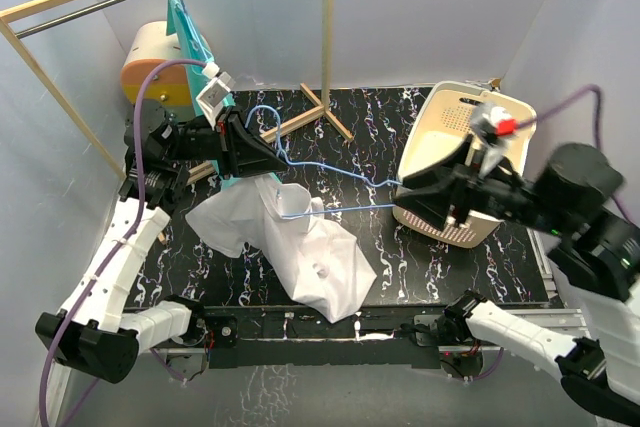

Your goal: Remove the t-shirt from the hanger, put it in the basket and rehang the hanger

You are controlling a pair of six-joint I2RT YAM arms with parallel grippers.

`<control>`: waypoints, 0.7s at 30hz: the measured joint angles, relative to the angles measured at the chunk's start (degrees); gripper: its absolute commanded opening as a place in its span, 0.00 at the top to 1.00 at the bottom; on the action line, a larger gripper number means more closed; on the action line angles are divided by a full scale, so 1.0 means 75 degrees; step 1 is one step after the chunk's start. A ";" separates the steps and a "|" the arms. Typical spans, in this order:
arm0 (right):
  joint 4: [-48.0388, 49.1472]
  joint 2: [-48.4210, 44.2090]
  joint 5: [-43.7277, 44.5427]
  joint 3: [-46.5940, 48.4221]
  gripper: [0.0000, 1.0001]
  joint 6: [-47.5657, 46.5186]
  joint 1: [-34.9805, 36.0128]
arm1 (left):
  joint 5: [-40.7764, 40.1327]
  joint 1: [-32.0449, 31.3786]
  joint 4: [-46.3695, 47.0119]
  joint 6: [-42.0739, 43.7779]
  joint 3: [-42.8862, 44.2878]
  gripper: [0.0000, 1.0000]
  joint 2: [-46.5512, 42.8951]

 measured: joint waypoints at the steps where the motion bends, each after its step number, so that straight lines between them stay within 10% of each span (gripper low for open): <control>1: 0.0038 0.0254 -0.0099 0.0000 0.54 -0.0047 0.0000 | 0.0023 0.0000 -0.0020 0.0020 0.0000 1.00 -0.0052; 21: 0.0557 0.1897 -0.1469 -0.0291 0.66 -0.0367 0.0000 | 0.0090 0.0000 0.0070 -0.0003 -0.0163 1.00 -0.0455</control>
